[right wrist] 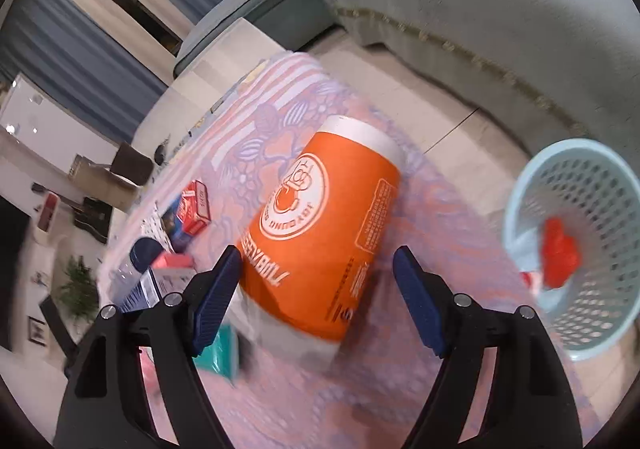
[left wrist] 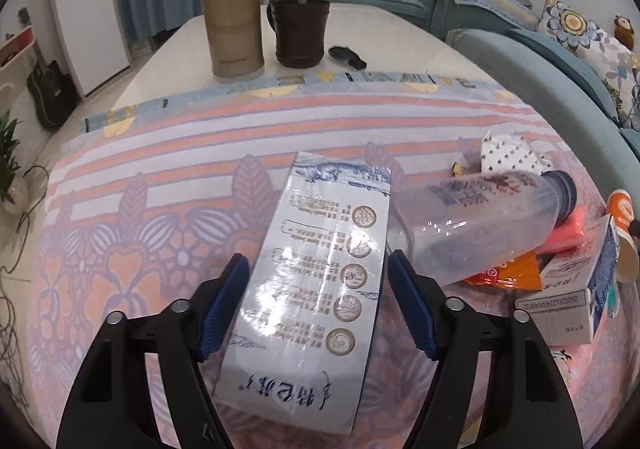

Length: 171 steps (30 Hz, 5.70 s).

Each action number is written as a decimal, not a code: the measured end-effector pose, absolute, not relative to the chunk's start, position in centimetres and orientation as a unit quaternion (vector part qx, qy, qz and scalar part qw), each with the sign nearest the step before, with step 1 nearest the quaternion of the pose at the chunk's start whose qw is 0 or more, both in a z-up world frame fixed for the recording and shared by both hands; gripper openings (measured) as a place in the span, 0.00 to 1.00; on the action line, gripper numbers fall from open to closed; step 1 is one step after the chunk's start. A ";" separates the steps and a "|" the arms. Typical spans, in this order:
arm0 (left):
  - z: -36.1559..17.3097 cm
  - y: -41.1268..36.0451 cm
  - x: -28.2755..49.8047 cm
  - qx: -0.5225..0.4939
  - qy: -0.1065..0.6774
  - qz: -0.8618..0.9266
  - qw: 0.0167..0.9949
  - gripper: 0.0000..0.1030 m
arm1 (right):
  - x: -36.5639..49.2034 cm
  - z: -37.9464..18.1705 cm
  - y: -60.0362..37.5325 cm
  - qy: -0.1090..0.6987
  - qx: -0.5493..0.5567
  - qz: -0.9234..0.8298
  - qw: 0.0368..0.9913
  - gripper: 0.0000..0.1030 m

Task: Collect trash

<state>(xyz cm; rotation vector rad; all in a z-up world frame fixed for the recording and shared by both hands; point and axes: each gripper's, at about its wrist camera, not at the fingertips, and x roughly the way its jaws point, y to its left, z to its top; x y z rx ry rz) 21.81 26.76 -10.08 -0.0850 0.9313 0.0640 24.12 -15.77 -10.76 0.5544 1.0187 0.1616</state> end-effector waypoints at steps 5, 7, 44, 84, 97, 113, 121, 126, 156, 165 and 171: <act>-10.8 26.1 21.4 -0.015 0.453 0.037 0.891 0.52 | 26.2 -11.2 -13.5 0.490 0.247 0.092 0.831 0.70; -10.8 26.3 20.9 -0.023 0.450 0.037 0.892 0.50 | 26.8 -11.4 -12.5 0.493 0.238 0.101 0.831 0.60; 2.3 -10.5 17.7 -0.077 0.308 -0.292 0.902 0.50 | 14.0 -3.4 -33.9 0.389 0.140 -0.044 0.910 0.37; -2.4 -8.0 15.7 -0.090 0.376 -0.284 0.877 0.55 | 12.9 -5.8 -29.2 0.419 0.149 0.016 0.896 0.51; -1.5 10.7 11.8 -0.106 0.356 -0.122 0.920 0.63 | 14.3 -3.2 -14.2 0.394 0.063 0.170 0.901 0.51; -8.1 17.0 14.4 -0.097 0.453 -0.116 0.879 0.63 | 20.4 -9.8 -4.5 0.470 -0.006 0.277 0.838 0.51; -8.3 13.9 12.2 -0.013 0.495 -0.156 0.855 0.58 | 18.7 -10.4 -4.7 0.491 0.003 0.297 0.819 0.43; -9.1 11.1 13.2 0.042 0.514 -0.154 0.843 0.54 | 16.9 -10.5 -5.2 0.495 0.008 0.316 0.809 0.41; -10.3 14.5 8.7 -0.082 0.496 -0.073 0.861 0.47 | 16.1 -10.3 -1.6 0.473 -0.092 0.296 0.825 0.62; -9.8 14.3 8.1 -0.098 0.483 -0.082 0.866 0.46 | 15.7 -11.4 -2.8 0.491 -0.047 0.284 0.822 0.65; -9.4 13.9 7.8 -0.097 0.476 -0.090 0.869 0.45 | 16.4 -11.3 -4.2 0.494 0.003 0.277 0.824 0.40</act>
